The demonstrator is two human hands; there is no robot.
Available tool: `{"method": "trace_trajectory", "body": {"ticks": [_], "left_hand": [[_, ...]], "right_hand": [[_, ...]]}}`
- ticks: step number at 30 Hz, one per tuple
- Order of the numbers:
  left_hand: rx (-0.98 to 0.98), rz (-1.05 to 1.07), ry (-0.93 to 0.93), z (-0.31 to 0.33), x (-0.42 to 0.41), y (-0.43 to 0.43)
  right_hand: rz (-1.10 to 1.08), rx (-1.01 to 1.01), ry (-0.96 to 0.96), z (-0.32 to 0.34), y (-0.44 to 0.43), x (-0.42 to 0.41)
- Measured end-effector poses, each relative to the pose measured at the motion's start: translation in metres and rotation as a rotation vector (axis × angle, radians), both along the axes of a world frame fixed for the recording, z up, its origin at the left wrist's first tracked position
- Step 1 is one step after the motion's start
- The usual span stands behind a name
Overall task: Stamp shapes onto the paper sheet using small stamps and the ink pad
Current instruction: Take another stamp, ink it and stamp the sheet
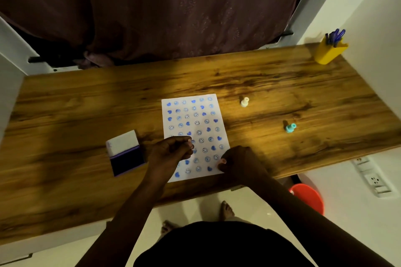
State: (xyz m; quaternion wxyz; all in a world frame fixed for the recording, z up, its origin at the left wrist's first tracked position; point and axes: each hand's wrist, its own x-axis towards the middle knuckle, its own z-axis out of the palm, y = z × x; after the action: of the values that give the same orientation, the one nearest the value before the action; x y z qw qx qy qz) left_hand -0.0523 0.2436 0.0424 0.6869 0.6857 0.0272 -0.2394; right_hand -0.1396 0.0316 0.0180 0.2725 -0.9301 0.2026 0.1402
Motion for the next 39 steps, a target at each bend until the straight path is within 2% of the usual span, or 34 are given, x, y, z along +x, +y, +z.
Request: {"method": "trace_trajectory", "body": {"ticks": [3, 5, 7, 10, 18, 28, 39], "left_hand": [[0.008, -0.039, -0.006, 0.002, -0.003, -0.008], [0.015, -0.080, -0.026, 0.005, -0.005, -0.016], [0.007, -0.140, -0.041, 0.008, -0.008, -0.026], [-0.002, -0.207, -0.052, 0.012, -0.011, -0.042], [0.020, -0.292, -0.099, 0.020, -0.009, -0.082], [-0.019, -0.279, -0.098, 0.026, -0.010, -0.119], [0.012, -0.259, -0.142, 0.014, -0.004, -0.148]], "right_hand": [[-0.151, 0.205, -0.070, 0.018, -0.017, 0.003], [-0.274, 0.490, -0.135, 0.031, -0.026, 0.002], [-0.317, 0.717, -0.192, 0.040, -0.031, 0.000], [-0.313, 0.878, -0.253, 0.046, -0.037, -0.002], [-0.222, 0.894, -0.399, 0.053, -0.062, -0.003], [-0.151, 0.868, -0.400, 0.044, -0.103, 0.002], [-0.058, 0.803, -0.185, 0.048, -0.143, 0.019]]}}
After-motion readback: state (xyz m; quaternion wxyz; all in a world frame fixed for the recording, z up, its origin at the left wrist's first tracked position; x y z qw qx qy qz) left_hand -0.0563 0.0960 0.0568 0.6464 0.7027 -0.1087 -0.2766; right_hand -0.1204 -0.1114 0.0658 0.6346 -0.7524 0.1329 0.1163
